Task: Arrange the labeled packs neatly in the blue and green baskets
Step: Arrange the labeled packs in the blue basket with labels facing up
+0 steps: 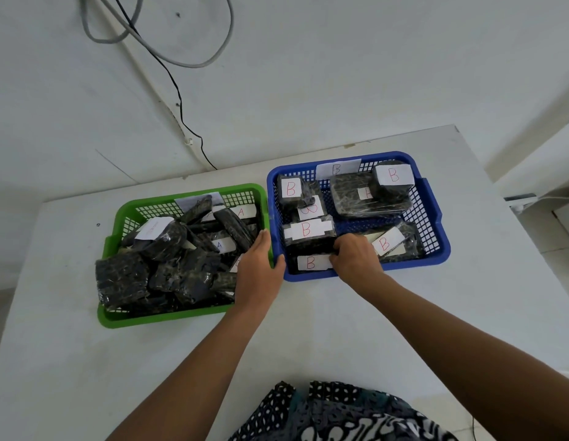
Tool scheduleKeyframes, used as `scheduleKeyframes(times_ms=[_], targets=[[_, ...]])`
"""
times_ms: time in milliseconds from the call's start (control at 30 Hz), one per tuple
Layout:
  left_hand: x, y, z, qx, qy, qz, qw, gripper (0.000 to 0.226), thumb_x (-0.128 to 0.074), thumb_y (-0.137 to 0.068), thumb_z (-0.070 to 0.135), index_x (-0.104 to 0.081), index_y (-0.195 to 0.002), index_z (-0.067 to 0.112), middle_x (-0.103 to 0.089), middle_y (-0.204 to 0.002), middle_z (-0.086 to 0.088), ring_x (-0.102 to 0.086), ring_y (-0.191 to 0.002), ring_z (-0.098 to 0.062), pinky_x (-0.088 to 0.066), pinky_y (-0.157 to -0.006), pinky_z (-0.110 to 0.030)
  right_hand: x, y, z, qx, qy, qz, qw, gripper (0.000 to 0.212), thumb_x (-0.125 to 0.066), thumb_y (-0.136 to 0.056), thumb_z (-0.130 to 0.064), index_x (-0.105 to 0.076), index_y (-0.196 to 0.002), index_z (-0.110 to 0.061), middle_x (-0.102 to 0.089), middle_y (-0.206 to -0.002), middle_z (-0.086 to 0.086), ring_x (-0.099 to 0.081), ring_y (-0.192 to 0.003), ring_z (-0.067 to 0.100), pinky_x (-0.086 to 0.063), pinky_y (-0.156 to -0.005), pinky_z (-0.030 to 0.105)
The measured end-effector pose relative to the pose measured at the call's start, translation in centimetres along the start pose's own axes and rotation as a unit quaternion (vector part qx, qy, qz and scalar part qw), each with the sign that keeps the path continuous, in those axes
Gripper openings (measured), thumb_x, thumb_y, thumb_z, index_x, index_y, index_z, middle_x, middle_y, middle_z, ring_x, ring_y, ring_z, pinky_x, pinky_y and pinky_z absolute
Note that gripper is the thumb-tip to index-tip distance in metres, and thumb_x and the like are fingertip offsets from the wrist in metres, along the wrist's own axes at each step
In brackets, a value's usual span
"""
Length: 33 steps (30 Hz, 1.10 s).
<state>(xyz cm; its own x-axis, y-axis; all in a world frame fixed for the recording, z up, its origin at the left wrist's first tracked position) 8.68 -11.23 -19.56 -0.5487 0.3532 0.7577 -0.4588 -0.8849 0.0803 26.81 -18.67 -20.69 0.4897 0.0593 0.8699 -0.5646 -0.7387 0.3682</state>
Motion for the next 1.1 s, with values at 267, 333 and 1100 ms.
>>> scheduleKeyframes(times_ms=[267, 333, 1100], targets=[[0.0, -0.1, -0.1, -0.004, 0.0, 0.0, 1.0, 0.064, -0.064, -0.093, 0.015, -0.036, -0.15, 0.005, -0.041, -0.155, -0.01, -0.038, -0.143, -0.019, -0.022, -0.112, -0.019, 0.1, -0.5, -0.7, 0.013, 0.113, 0.005, 0.994, 0.011, -0.065, -0.092, -0.022, -0.067, -0.101, -0.017, -0.057, -0.084, 0.003, -0.054, -0.074, 0.025, -0.046, -0.067, 0.036], [0.0, -0.1, -0.1, -0.004, 0.001, -0.003, 1.0, 0.065, -0.064, -0.094, 0.015, -0.036, -0.151, 0.005, -0.04, -0.155, -0.01, -0.037, -0.143, -0.019, -0.023, -0.113, -0.019, 0.0, -0.8, -0.8, 0.011, 0.121, -0.001, 0.993, 0.01, -0.064, -0.092, -0.023, -0.067, -0.099, -0.016, -0.057, -0.081, 0.003, -0.055, -0.073, 0.026, -0.046, -0.067, 0.037], [-0.3, 0.0, -0.2, 0.003, -0.008, -0.003, 1.0, 0.064, -0.062, -0.095, 0.017, -0.036, -0.151, 0.006, -0.039, -0.156, -0.009, -0.037, -0.143, -0.018, -0.023, -0.113, -0.019, 0.0, -0.7, -0.9, 0.068, 0.105, -0.163, 0.979, 0.039, -0.038, -0.101, -0.034, -0.059, -0.126, -0.012, -0.049, -0.131, 0.01, -0.051, -0.118, 0.033, -0.044, -0.099, 0.049]])
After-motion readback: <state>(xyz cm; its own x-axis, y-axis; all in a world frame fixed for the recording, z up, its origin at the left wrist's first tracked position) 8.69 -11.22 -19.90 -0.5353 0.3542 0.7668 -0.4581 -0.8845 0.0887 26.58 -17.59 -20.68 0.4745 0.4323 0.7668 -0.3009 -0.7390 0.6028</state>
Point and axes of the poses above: each hand's wrist, its own y-axis away from the middle knuckle, its own x-axis out of the back of the hand, z = x × y, the point moved 1 cm from there along -y, towards the middle knuckle
